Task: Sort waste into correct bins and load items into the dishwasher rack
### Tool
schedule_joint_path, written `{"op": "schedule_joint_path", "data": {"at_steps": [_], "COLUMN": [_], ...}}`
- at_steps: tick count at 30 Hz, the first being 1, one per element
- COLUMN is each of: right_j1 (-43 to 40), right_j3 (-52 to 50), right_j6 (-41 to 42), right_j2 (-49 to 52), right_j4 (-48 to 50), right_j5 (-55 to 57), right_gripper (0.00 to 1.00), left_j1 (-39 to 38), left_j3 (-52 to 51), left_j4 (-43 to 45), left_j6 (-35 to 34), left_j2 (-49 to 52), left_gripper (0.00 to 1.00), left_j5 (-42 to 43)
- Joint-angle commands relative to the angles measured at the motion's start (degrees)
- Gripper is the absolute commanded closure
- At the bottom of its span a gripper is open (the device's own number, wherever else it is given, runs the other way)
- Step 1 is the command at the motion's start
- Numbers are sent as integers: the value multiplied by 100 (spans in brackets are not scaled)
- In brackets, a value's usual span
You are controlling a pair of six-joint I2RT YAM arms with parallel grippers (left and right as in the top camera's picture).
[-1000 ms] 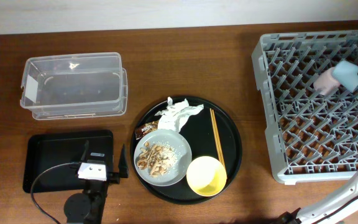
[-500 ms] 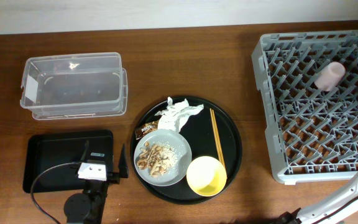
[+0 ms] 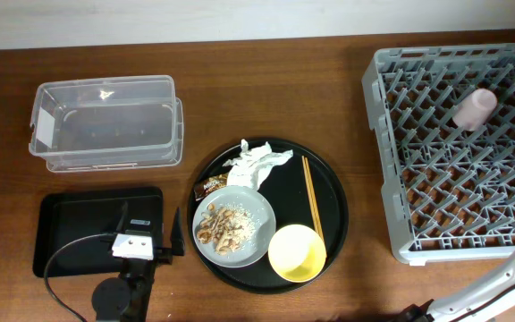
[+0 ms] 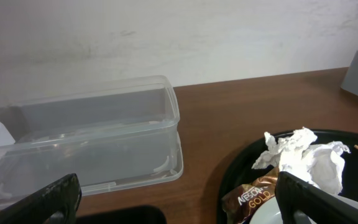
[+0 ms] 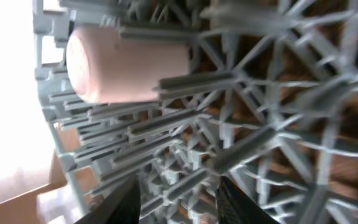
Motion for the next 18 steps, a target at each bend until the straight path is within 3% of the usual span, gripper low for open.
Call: {"op": "schedule_joint_path", "data": {"at_steps": [1,8,10,12,14,18], "right_j1": [-76,57,304,522,898,1558], "right_j3": [109,125,256,332,380,378], "right_j6": [109,1215,1215,1213,1193,1119], "right_j2": [-577,-903,-933,-933,-933,-879], "right_j4": [262,1541,2175,2511,2830,3257], "right_j5": [236,199,319,686,1510,2964], "right_gripper": [59,58,49,29,22,26], "left_j1": [31,31,31,31,31,31], "left_j3": [-46,-46,-46,-46,-46,-46], "left_j4": [13,13,13,13,15,13], "left_j6": [94,94,94,94,94,94], "left_j2": [-28,-28,-28,-28,-28,-28], "left_gripper": [1,1,1,1,1,1], "left_j5": [83,83,83,83,83,83]}}
